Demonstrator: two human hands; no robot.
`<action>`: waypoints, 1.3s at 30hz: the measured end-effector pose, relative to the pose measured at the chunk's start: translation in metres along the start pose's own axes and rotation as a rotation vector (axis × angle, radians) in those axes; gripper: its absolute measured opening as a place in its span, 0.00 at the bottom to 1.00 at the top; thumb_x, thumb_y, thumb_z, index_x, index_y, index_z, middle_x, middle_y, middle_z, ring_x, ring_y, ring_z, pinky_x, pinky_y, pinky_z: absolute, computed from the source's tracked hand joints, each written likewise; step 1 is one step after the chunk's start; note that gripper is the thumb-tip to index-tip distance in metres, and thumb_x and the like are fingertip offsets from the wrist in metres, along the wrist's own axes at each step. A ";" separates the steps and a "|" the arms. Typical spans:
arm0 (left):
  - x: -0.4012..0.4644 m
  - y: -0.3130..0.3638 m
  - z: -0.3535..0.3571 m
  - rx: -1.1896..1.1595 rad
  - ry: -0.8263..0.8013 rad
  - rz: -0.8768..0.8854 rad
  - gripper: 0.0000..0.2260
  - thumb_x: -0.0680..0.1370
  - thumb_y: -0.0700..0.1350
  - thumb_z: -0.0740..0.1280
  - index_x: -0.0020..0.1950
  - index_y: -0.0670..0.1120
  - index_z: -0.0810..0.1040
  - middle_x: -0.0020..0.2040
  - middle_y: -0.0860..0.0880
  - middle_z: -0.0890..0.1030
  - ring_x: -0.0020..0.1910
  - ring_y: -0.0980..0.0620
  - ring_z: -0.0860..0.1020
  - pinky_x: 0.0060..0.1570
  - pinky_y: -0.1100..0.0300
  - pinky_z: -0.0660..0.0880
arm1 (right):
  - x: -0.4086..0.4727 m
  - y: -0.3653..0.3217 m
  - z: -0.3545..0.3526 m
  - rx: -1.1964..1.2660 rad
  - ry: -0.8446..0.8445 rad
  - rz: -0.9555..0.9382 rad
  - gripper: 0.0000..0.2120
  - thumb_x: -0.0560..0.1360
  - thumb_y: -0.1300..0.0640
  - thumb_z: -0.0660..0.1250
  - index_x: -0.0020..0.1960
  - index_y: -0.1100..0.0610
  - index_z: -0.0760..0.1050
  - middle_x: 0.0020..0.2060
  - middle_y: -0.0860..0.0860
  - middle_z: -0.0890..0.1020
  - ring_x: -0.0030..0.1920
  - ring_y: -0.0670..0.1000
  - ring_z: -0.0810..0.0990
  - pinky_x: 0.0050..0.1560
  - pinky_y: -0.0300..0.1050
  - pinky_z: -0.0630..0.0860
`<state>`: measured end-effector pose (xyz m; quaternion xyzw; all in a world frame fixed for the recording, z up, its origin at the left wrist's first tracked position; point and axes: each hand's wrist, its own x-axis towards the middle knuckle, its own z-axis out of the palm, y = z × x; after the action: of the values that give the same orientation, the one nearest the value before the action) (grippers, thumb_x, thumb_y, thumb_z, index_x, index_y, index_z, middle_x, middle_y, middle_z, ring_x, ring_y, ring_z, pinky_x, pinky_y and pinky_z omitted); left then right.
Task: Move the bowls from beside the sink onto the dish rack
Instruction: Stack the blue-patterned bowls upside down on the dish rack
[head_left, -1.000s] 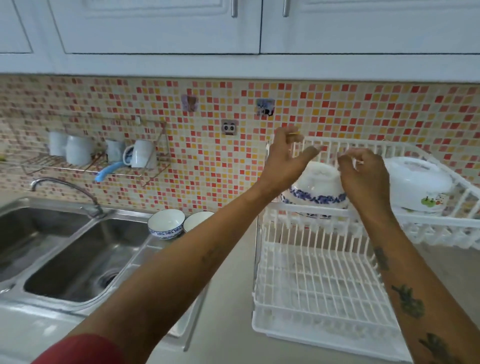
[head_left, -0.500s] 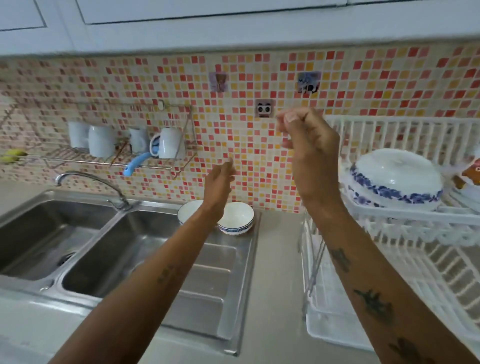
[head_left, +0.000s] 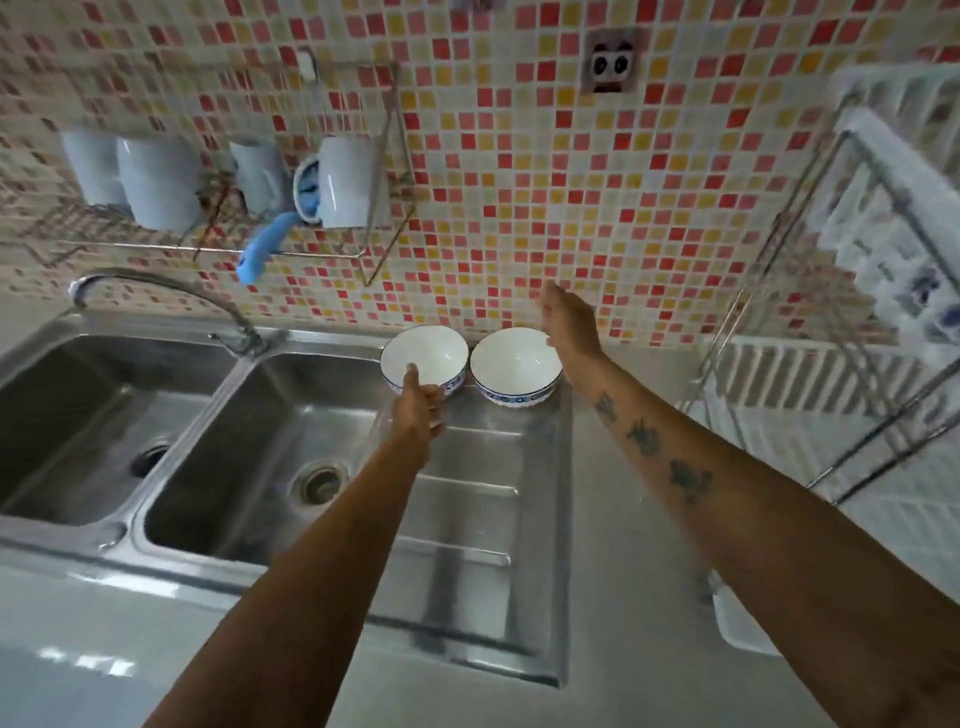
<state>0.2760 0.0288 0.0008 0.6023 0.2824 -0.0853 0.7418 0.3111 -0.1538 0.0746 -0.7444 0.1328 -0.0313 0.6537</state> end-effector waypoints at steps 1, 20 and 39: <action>0.009 -0.002 0.005 -0.025 -0.002 -0.024 0.26 0.80 0.63 0.53 0.51 0.42 0.78 0.55 0.43 0.79 0.57 0.44 0.75 0.57 0.52 0.69 | 0.012 0.012 0.000 -0.019 0.043 0.025 0.18 0.77 0.42 0.56 0.48 0.54 0.77 0.49 0.56 0.78 0.53 0.58 0.78 0.51 0.49 0.69; 0.078 -0.045 0.084 -0.264 -0.132 0.023 0.23 0.84 0.56 0.48 0.73 0.47 0.68 0.65 0.48 0.76 0.63 0.45 0.75 0.67 0.49 0.71 | 0.097 0.133 0.016 0.407 0.013 0.376 0.30 0.73 0.34 0.56 0.63 0.54 0.77 0.58 0.57 0.82 0.60 0.61 0.79 0.63 0.56 0.73; 0.006 0.002 0.099 -0.405 -0.129 0.010 0.25 0.82 0.60 0.45 0.73 0.50 0.66 0.69 0.46 0.74 0.67 0.40 0.73 0.67 0.43 0.71 | 0.041 0.078 -0.007 0.672 0.063 0.211 0.26 0.75 0.40 0.59 0.67 0.53 0.72 0.63 0.58 0.79 0.61 0.62 0.78 0.59 0.58 0.77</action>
<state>0.3135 -0.0626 0.0108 0.4356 0.2427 -0.0618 0.8646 0.3368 -0.1784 -0.0060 -0.4685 0.2114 -0.0286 0.8573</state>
